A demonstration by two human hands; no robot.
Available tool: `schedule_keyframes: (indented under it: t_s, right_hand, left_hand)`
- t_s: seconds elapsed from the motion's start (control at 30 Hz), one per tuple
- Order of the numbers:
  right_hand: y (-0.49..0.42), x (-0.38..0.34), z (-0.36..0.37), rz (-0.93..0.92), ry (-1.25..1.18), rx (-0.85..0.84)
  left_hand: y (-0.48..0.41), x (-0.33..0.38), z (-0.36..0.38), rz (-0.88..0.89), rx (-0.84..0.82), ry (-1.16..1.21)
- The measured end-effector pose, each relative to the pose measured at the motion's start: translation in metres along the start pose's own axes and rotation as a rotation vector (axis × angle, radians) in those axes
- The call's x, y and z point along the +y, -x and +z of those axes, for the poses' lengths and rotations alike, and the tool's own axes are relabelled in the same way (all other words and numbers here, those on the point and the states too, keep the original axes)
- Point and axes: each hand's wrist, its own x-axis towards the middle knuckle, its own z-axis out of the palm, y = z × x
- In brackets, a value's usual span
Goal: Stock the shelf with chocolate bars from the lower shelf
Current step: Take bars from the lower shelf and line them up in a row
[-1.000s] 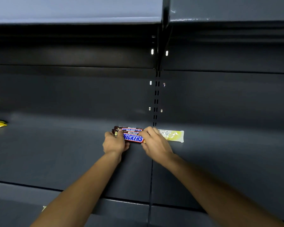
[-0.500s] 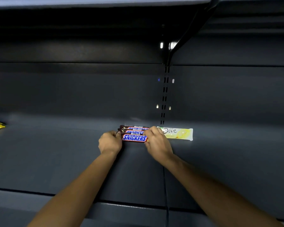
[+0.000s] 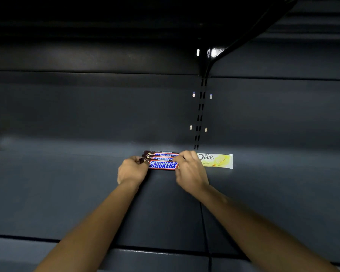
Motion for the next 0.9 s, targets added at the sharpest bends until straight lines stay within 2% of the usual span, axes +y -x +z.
schedule_keyframes:
  t_s: [0.33, 0.6, 0.77, 0.9]
  right_hand:
    - [0.002, -0.002, -0.001, 0.012, 0.030, -0.044]
    - [0.018, 0.004, -0.026, 0.101, 0.065, -0.066]
    - [0.033, 0.020, -0.051, 0.117, 0.063, -0.144]
    - [0.050, 0.037, -0.073, 0.098, 0.074, -0.166]
  left_hand:
    - [0.002, -0.004, 0.001, 0.054, 0.037, -0.020]
    - [0.027, 0.003, -0.001, 0.085, 0.117, -0.105]
    - [0.059, 0.019, 0.012, 0.190, 0.180, -0.204]
    - [0.093, 0.040, 0.034, 0.349, 0.157, -0.321]
